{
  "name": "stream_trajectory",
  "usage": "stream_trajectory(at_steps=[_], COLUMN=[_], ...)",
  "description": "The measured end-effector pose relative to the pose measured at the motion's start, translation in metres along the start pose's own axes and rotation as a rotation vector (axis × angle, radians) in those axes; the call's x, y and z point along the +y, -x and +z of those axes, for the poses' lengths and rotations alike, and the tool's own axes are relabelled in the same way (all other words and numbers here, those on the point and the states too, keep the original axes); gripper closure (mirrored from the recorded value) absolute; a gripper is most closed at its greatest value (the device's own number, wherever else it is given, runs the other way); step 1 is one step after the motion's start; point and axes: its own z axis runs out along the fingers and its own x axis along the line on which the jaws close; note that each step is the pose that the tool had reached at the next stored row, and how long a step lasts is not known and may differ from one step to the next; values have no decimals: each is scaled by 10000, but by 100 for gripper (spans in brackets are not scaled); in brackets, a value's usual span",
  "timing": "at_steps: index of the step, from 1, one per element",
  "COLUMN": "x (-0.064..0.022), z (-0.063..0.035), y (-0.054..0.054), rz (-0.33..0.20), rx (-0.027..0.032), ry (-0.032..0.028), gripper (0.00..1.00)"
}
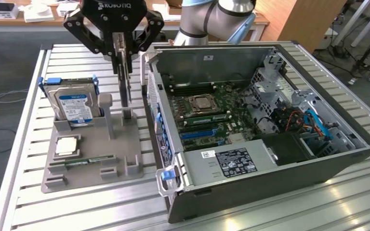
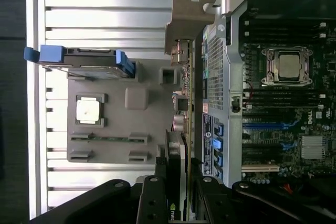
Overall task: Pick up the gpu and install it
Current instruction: 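Pick up the gpu and move the gpu toward the slot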
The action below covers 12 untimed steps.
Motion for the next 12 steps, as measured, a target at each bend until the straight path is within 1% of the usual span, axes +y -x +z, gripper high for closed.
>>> stream_trajectory(at_steps=[9,12], x=[8,9], z=[-167,-193], y=[4,4], rz=[0,0], rx=[0,0], ry=[0,0], gripper=[73,73])
